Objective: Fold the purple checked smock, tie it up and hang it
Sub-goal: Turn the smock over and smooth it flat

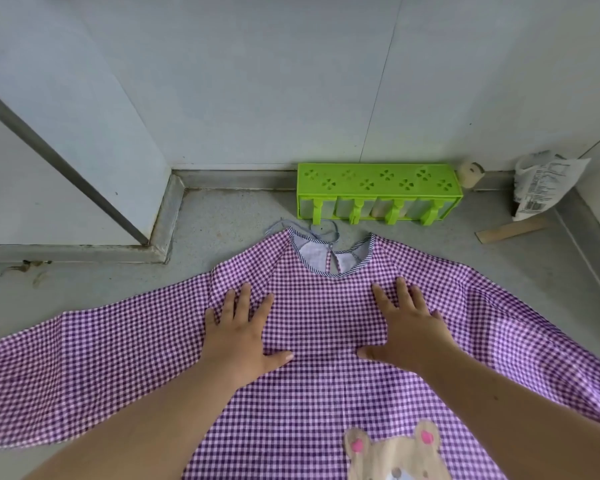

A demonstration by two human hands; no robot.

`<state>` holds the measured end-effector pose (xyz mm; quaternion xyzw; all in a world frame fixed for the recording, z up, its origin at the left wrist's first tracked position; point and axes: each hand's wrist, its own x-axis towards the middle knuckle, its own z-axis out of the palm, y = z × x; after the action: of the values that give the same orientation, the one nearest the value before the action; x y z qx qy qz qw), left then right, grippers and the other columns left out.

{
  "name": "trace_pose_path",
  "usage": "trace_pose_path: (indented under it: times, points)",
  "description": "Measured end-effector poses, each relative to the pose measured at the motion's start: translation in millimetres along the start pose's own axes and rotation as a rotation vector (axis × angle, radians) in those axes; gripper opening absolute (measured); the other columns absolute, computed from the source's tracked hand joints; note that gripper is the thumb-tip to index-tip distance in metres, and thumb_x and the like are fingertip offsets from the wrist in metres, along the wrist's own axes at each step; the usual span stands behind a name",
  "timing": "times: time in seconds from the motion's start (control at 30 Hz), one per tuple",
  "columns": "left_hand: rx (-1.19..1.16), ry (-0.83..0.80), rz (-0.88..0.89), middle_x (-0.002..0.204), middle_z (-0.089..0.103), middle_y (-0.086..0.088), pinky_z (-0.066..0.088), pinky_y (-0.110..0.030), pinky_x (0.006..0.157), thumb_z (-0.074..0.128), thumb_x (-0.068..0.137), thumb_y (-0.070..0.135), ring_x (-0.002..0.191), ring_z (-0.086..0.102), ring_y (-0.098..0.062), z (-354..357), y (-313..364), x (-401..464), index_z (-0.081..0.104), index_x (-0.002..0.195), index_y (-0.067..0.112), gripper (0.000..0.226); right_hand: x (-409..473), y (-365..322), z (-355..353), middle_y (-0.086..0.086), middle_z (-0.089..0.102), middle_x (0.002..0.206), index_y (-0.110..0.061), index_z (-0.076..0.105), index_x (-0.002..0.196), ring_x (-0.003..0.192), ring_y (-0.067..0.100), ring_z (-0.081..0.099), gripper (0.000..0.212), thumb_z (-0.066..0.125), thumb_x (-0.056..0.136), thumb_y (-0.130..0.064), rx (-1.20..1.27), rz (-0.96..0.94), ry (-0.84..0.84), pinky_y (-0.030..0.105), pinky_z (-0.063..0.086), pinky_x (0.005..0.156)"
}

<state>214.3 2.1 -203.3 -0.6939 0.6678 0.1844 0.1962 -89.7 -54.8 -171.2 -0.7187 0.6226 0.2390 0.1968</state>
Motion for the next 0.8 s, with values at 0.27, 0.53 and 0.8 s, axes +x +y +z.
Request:
trace_pose_path:
  times: [0.27, 0.53, 0.8]
  points:
    - [-0.004, -0.001, 0.021, 0.171, -0.032, -0.009, 0.004, -0.067, 0.127, 0.038, 0.072, 0.102, 0.161, -0.017, -0.037, -8.3, -6.1, 16.4, -0.021, 0.162, 0.042, 0.123, -18.3, 4.9, 15.1, 0.009, -0.035, 0.166, -0.042, -0.028, 0.157, 0.158, 0.037, -0.018, 0.141, 0.058, 0.06, -0.098, -0.024, -0.029, -0.034, 0.062, 0.017, 0.124]
    - [-0.142, 0.075, -0.097, 0.174, -0.017, -0.014, 0.012, -0.049, 0.132, 0.054, 0.073, 0.094, 0.163, -0.006, -0.033, 5.7, -38.9, -17.7, -0.014, 0.166, 0.016, 0.139, -11.9, 2.4, -7.5, 0.013, -0.026, 0.169, -0.036, -0.023, 0.16, 0.159, 0.04, -0.007, 0.143, 0.059, 0.06, -0.097, -0.132, -0.008, -0.001, 0.065, 0.02, 0.122]
    - [-0.078, 0.031, -0.001, 0.174, -0.023, -0.01, 0.001, -0.046, 0.132, 0.044, 0.072, 0.098, 0.162, -0.015, -0.027, 8.6, -65.2, -14.6, -0.022, 0.164, 0.013, 0.142, -12.2, -51.6, 4.4, 0.012, -0.032, 0.167, -0.043, -0.028, 0.156, 0.157, 0.039, -0.017, 0.141, 0.07, 0.065, -0.087, -0.136, -0.189, -0.047, 0.061, 0.021, 0.123]
